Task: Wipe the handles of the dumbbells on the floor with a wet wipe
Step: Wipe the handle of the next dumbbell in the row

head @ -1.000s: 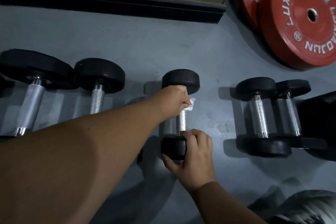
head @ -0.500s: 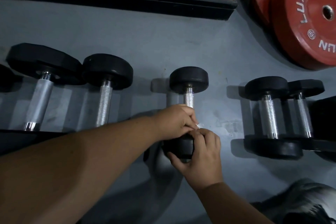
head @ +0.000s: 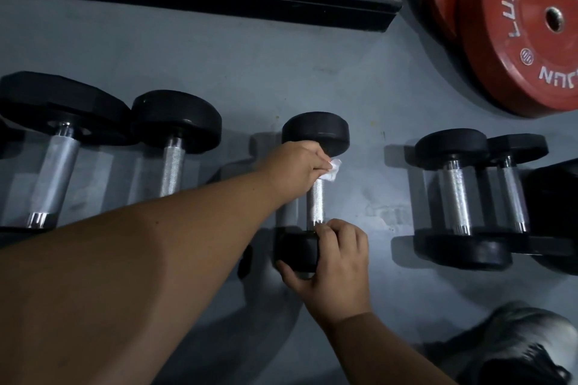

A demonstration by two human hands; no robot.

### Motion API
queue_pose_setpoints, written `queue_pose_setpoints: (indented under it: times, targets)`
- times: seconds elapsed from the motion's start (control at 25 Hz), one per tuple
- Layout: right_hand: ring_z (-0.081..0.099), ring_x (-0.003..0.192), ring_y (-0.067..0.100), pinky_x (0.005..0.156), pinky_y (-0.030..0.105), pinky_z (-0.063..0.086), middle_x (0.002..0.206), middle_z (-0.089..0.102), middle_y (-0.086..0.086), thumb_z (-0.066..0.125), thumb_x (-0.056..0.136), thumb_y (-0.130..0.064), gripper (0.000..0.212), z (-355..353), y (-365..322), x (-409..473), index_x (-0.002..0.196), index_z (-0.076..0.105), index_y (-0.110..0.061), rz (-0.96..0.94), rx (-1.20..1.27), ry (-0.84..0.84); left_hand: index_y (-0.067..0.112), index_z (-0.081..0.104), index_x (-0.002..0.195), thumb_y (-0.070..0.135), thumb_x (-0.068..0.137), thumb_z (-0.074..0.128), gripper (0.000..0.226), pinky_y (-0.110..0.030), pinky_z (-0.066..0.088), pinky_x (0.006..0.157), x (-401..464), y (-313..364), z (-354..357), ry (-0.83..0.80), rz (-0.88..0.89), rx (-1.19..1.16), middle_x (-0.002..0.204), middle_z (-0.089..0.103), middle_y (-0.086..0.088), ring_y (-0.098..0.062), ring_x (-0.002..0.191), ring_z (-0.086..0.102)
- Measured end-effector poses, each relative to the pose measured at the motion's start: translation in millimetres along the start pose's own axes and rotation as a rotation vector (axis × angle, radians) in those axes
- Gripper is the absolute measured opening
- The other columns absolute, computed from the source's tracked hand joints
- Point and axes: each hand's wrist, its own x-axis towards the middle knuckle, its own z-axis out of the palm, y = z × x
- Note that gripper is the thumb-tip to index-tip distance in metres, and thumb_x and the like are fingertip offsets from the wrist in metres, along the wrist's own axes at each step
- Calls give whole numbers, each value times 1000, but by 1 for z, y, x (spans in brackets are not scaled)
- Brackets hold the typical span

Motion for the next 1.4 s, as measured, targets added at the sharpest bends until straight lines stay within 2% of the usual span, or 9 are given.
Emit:
queue_pose_setpoints:
  times: [0.2, 0.44, 0.64, 0.88, 1.08, 1.28, 1.4]
  targets:
    - [53, 102, 36, 87, 51, 48, 110, 55, 10, 80, 64, -58, 67, 0, -4, -2, 108, 64, -11, -10, -29, -36, 10, 79, 94, 7, 82, 74, 13, -27, 49, 95, -14, 8, 1, -3, -35, -23, 103, 72, 0, -16, 97, 67]
    - [51, 108, 34, 89, 52, 49, 116, 55, 8, 77, 63, -60, 74, 0, -2, -2, 117, 63, -12, 1, -20, -50, 18, 80, 95, 16, 83, 75, 13, -32, 51, 92, -48, 26, 9, -138, -85, -24, 102, 71, 6, -11, 96, 66]
    - [51, 109, 30, 92, 51, 47, 117, 56, 5, 77, 66, -60, 73, 0, -14, -2, 122, 62, -15, 2, -27, -51, 23, 79, 94, 18, 82, 77, 13, -31, 52, 93, -59, 27, -2, -128, -129, -12, 104, 71, 13, -6, 98, 65]
    - [52, 109, 32, 95, 56, 45, 116, 58, 8, 63, 85, -56, 57, 0, -9, -7, 116, 61, -8, -66, 39, 23, 25, 79, 98, 20, 84, 72, 17, -32, 52, 92, -33, 18, -11, -50, -90, 119, 107, 71, 11, -9, 101, 66]
    - [53, 107, 34, 94, 57, 44, 115, 59, 9, 64, 85, -54, 56, 4, -10, -6, 116, 61, -7, -74, 35, 48, 20, 79, 98, 17, 85, 72, 15, -30, 52, 92, -1, 10, -18, -11, -76, 148, 105, 72, 8, -10, 98, 66]
    - [55, 106, 34, 96, 58, 43, 114, 60, 8, 65, 83, -53, 51, 6, -14, -8, 110, 63, -9, -84, 8, 43, 15, 79, 98, 11, 85, 72, 15, -30, 51, 95, -17, 11, -6, 82, -110, 77, 106, 71, 7, -9, 100, 65]
    - [55, 106, 33, 99, 57, 42, 113, 60, 5, 65, 82, -54, 48, 6, -17, -7, 107, 62, -13, -73, -6, 33, 16, 79, 98, 10, 83, 74, 16, -30, 51, 96, -34, 16, -3, 69, -107, 73, 105, 73, 6, -9, 98, 66]
